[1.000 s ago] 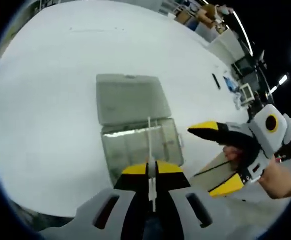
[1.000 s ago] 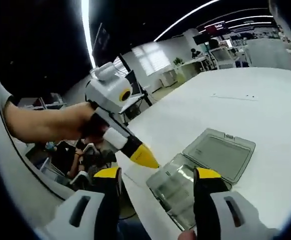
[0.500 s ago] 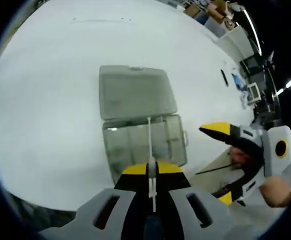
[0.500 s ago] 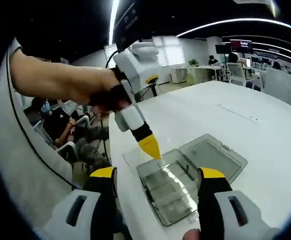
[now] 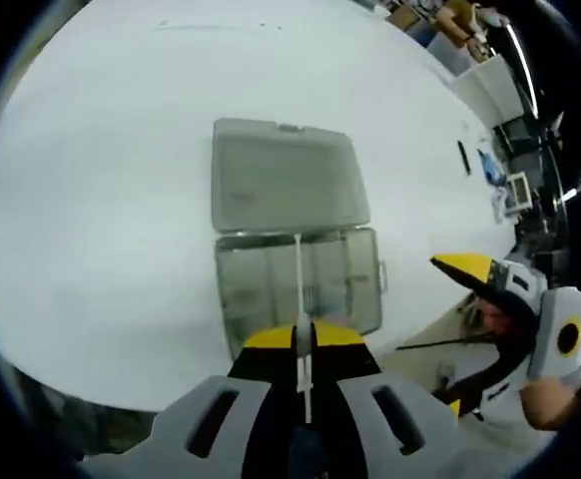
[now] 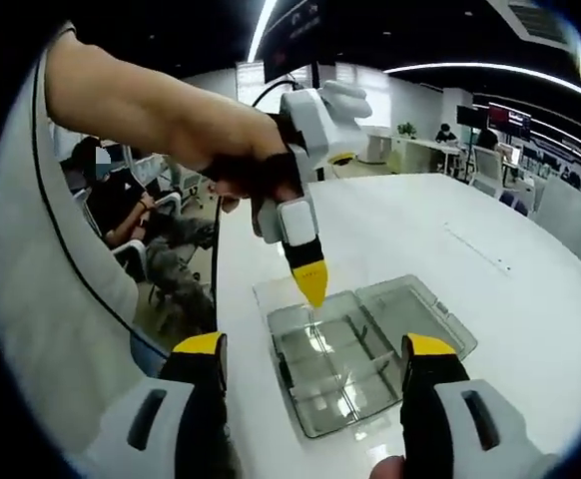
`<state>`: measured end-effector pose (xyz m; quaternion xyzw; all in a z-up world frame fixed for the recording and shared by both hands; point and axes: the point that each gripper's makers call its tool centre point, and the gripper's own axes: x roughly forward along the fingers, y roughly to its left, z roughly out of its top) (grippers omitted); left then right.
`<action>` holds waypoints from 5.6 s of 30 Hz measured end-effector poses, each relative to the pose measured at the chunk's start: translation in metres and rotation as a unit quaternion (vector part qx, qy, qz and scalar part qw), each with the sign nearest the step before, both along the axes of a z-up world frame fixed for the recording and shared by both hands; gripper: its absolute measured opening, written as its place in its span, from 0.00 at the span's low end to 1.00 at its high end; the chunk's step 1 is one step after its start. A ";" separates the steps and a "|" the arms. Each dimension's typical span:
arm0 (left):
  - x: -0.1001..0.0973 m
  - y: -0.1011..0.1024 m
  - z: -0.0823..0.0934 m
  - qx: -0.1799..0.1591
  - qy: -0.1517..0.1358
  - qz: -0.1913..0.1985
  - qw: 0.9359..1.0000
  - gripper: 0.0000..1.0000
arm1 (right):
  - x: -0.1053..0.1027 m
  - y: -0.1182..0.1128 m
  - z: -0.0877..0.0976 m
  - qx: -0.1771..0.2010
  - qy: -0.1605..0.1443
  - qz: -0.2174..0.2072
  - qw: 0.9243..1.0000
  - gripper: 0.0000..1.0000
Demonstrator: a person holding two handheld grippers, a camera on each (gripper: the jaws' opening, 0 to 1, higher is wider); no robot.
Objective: Insert the divider into the dual guide fixture by aligning both edges with the guide slots and pushing it downward to the bottom, including one-sided entry, uneven engagement, binding, and posture correction.
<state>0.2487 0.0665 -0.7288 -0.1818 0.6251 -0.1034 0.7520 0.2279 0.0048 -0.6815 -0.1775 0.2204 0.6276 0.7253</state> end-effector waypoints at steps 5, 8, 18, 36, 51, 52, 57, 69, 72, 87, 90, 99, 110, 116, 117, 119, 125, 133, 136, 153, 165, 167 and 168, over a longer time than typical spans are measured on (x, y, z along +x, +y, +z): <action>-0.001 -0.002 -0.001 0.001 0.006 0.000 1.000 0.00 | -0.002 0.001 0.002 -0.001 -0.006 0.006 1.000 0.70; -0.002 -0.004 -0.002 0.001 0.010 0.001 1.000 0.00 | -0.004 0.001 0.002 0.001 -0.001 0.006 1.000 0.71; -0.001 -0.004 -0.010 0.003 0.021 0.006 1.000 0.00 | -0.003 -0.002 0.003 0.005 0.002 0.004 1.000 0.72; 0.001 -0.002 -0.018 0.002 0.033 0.018 0.999 0.00 | -0.001 -0.005 0.007 0.015 0.015 -0.003 1.000 0.73; 0.001 -0.002 -0.026 0.005 0.043 0.021 0.999 0.00 | -0.001 -0.009 0.006 0.014 0.018 -0.008 1.000 0.73; 0.002 -0.001 -0.027 0.006 0.043 0.021 0.999 0.00 | 0.000 -0.010 0.006 0.013 0.018 -0.008 1.000 0.73; 0.002 -0.001 -0.030 0.006 0.045 0.024 0.999 0.00 | -0.001 -0.011 0.005 0.013 0.021 -0.009 1.000 0.73; 0.005 0.000 -0.035 0.012 0.047 0.026 0.998 0.00 | 0.001 -0.013 0.002 0.013 0.027 -0.011 0.999 0.73; 0.005 0.001 -0.036 0.012 0.049 0.027 0.998 0.00 | 0.002 -0.012 0.002 0.015 0.027 -0.012 0.999 0.72; 0.006 0.000 -0.041 0.013 0.057 0.021 0.998 0.00 | 0.006 -0.014 -0.001 0.013 0.033 -0.014 0.999 0.72; 0.006 0.001 -0.042 0.014 0.058 0.020 0.998 0.00 | 0.007 -0.014 -0.001 0.014 0.034 -0.015 0.999 0.72; 0.006 0.000 -0.044 0.016 0.063 0.016 0.998 0.00 | 0.011 -0.013 0.000 0.016 0.035 -0.017 0.999 0.72; 0.006 0.000 -0.043 0.018 0.063 0.013 0.998 0.00 | 0.011 -0.013 0.001 0.016 0.034 -0.017 0.999 0.72; 0.006 0.001 -0.042 0.021 0.060 0.013 0.998 0.00 | 0.009 -0.014 0.001 0.015 0.034 -0.017 0.999 0.72; 0.006 0.001 -0.042 0.021 0.060 0.013 0.998 0.00 | 0.009 -0.014 0.001 0.015 0.033 -0.017 0.999 0.72; 0.006 0.001 -0.041 0.021 0.059 0.014 0.998 0.00 | 0.009 -0.014 0.001 0.015 0.034 -0.017 0.999 0.72; 0.006 0.002 -0.042 0.026 0.057 0.012 0.998 0.00 | 0.008 -0.014 0.003 0.016 0.032 -0.018 0.999 0.72; 0.007 0.002 -0.044 0.029 0.055 0.011 0.998 0.00 | 0.007 -0.017 0.003 0.018 0.035 -0.021 0.999 0.72; 0.006 0.002 -0.045 0.032 0.056 0.010 0.998 0.00 | 0.007 -0.018 0.002 0.016 0.034 -0.021 0.999 0.72; 0.007 0.004 -0.049 0.040 0.059 0.008 0.997 0.00 | 0.011 -0.020 0.001 0.017 0.036 -0.023 0.999 0.72; 0.008 0.002 -0.051 0.055 0.056 -0.001 0.997 0.00 | 0.011 -0.020 0.001 0.018 0.036 -0.024 0.999 0.71; 0.008 0.001 -0.051 0.058 0.055 -0.003 0.997 0.00 | 0.011 -0.020 0.001 0.017 0.035 -0.023 0.999 0.71; 0.008 0.001 -0.051 0.059 0.054 -0.003 0.997 0.00 | 0.011 -0.020 0.001 0.017 0.035 -0.023 0.999 0.71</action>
